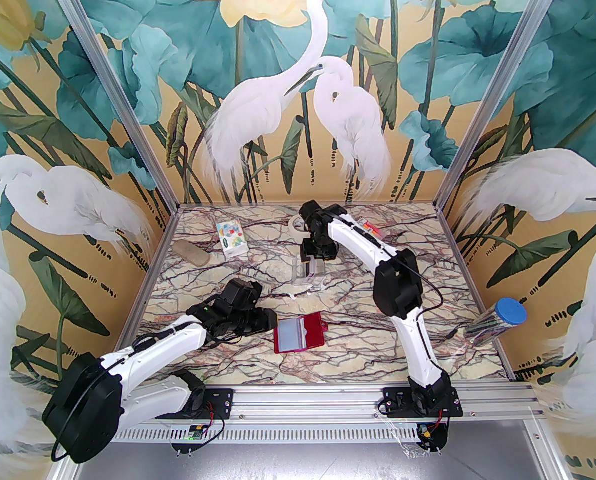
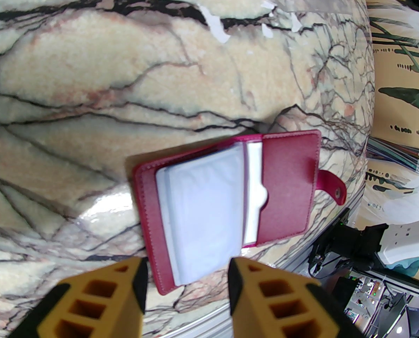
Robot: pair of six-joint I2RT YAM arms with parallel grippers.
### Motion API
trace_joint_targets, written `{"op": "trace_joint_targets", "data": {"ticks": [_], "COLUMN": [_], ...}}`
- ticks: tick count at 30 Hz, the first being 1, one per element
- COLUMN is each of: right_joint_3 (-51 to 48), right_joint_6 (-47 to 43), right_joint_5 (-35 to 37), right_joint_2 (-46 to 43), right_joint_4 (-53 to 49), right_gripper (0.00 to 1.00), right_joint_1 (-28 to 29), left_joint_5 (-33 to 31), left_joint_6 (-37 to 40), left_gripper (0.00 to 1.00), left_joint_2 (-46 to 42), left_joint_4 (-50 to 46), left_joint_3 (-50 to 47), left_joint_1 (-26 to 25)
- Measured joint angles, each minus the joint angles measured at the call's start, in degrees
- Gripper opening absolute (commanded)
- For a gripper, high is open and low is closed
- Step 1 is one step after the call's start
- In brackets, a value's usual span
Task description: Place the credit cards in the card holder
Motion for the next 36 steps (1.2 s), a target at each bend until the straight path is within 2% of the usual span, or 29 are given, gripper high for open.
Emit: {"op": "trace_joint_targets", "data": {"ticks": [18,36], "right_joint_3": [4.0,6.6], "right_joint_6": [1.1,1.5], "right_joint_5": [4.0,5.5], "right_joint_2": [4.2,6.5], "right_joint_4": [-2.3,-4.0], "right_gripper": [0.6,0.54], "right_joint_1": [1.2,1.9], "left_joint_5": [0.0,0.0], "left_joint_6": [0.0,0.0], "left_gripper": [0.43,0.43], "left_joint_2": [0.0,1.3], "left_joint_4": [0.0,1.4], "left_joint_3": [-0.9,-0.9], "left_joint_1": [0.0,0.0]}}
